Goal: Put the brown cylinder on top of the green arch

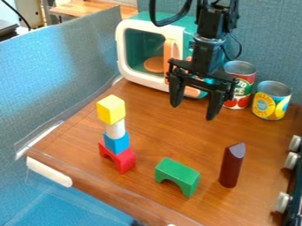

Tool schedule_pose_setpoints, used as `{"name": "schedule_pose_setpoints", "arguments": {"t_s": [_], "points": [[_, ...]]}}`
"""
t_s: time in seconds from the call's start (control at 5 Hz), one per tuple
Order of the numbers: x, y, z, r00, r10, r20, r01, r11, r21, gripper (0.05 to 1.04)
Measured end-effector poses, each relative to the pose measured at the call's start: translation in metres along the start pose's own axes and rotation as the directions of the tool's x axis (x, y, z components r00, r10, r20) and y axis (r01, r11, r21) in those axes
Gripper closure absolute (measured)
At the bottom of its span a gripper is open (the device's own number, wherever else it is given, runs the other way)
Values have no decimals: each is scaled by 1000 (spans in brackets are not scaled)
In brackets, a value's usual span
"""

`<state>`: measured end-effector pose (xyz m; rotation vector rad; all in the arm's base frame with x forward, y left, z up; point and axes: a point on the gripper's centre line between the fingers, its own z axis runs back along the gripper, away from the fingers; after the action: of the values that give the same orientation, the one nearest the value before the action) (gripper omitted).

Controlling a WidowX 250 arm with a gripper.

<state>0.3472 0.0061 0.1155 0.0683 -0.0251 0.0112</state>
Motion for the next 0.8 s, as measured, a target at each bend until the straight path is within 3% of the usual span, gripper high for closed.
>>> {"name": "schedule_pose_setpoints", "arguments": {"t_s": [0.2,0.4,0.6,0.8], "points": [[-1,-2,-13,999,9,-37,-10,1000,-7,83],[-4,-16,-10,994,72,-83,-78,995,-63,83],[-5,-24,-6,993,90,-76,-98,989,-110,83],[-6,-24,5,996,83,-44,-87,989,-119,83]]}}
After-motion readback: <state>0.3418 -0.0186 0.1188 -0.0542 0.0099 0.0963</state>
